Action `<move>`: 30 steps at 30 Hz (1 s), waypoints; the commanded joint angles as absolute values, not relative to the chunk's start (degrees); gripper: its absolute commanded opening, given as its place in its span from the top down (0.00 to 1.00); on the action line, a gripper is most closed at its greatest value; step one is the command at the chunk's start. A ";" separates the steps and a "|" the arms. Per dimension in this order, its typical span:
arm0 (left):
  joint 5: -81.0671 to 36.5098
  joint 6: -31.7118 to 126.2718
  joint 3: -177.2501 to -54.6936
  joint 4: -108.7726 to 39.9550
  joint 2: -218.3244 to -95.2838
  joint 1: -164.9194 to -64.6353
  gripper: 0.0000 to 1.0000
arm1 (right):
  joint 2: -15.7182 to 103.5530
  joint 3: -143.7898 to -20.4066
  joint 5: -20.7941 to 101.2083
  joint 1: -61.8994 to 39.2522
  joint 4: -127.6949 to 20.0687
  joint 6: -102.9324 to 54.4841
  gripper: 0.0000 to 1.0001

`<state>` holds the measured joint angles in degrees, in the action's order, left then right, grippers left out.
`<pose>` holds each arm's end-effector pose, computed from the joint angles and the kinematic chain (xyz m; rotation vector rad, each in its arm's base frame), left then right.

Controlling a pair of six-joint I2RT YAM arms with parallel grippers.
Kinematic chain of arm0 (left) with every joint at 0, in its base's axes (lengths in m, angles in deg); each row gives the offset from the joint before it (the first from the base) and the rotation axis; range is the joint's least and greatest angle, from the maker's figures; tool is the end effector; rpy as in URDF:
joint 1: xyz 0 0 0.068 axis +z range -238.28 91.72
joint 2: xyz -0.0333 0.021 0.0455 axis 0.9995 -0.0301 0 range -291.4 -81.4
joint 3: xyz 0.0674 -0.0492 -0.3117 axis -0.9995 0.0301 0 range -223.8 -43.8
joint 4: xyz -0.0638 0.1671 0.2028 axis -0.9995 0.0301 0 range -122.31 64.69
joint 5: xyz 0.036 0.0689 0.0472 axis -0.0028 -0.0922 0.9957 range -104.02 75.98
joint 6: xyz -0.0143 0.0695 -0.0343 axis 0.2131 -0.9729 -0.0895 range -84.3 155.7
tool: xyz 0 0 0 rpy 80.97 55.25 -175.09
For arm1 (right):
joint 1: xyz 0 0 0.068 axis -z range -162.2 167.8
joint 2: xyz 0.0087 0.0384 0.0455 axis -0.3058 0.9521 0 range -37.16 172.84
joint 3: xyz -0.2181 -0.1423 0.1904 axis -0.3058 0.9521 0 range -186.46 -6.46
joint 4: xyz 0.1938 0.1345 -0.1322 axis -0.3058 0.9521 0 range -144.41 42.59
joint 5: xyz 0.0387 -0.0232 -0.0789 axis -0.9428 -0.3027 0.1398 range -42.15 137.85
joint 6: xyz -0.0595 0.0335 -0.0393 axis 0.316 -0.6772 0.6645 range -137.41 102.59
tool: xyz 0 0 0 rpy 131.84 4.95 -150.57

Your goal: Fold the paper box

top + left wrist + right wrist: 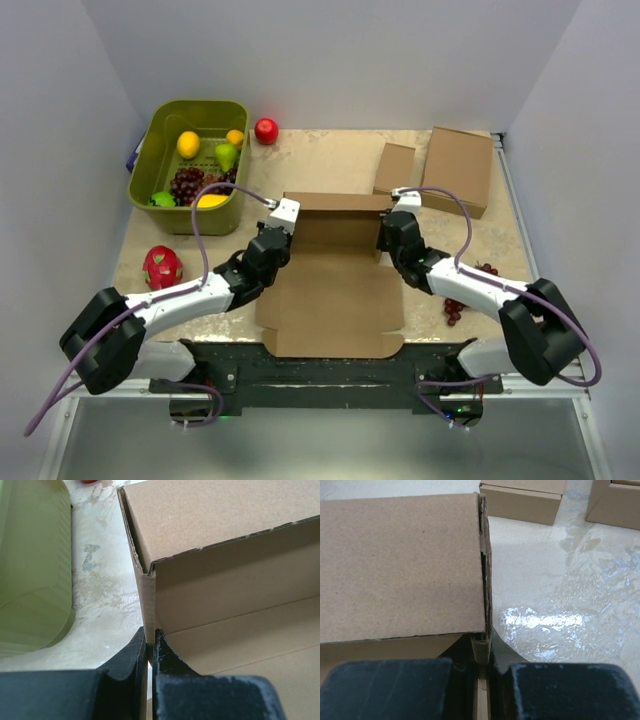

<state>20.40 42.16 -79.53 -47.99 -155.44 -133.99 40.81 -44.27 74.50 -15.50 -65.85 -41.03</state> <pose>0.2298 -0.1809 0.2559 0.2624 1.8756 -0.0277 0.2719 0.1423 0.2389 0.1107 2.0149 0.1479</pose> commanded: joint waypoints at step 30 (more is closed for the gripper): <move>9.90 44.66 -83.53 -41.45 -147.58 -134.24 0.34 | 37.73 -51.11 73.25 -15.16 -56.79 -41.23 0.23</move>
